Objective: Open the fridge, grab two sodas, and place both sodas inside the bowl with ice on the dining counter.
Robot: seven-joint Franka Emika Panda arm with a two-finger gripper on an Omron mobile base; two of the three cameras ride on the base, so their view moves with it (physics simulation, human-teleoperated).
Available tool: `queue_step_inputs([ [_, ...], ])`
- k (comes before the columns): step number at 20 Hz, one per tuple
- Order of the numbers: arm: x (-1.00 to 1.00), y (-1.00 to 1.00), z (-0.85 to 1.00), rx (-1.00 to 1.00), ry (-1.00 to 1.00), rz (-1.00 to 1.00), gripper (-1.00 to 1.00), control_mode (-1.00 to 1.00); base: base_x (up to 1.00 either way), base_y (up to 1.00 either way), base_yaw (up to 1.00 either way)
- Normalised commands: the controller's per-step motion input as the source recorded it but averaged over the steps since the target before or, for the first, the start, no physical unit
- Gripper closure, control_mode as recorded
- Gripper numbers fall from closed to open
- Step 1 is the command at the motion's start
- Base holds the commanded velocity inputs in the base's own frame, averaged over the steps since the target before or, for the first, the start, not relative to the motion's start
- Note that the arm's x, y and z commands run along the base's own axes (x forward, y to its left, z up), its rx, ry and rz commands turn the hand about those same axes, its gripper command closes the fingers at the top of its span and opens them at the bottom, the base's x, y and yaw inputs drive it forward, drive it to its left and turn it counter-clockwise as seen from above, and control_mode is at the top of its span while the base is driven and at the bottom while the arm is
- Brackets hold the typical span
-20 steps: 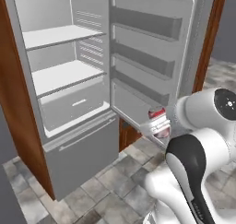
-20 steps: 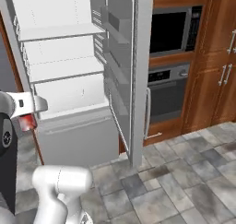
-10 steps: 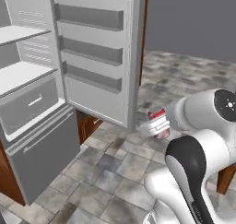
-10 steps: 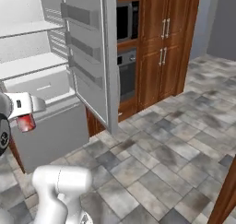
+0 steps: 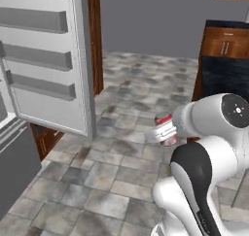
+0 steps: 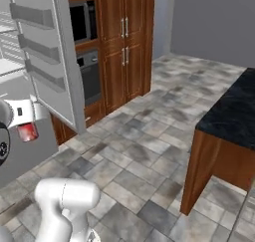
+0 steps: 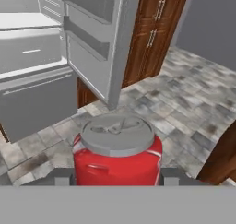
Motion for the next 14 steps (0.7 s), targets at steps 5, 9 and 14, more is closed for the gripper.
queue_step_inputs([
  [5, 0.00, 0.00, 0.00, 0.00, 0.00, 0.00, 1.00, 1.00, 0.00, -1.00, -0.23],
  [9, 0.00, 0.00, 0.00, 0.00, 0.00, 0.00, 1.00, 1.00, 0.09, -1.00, -0.20],
  [14, 0.00, 0.00, 0.00, 0.00, 0.00, 0.00, 1.00, 1.00, 0.21, -1.00, -0.19],
])
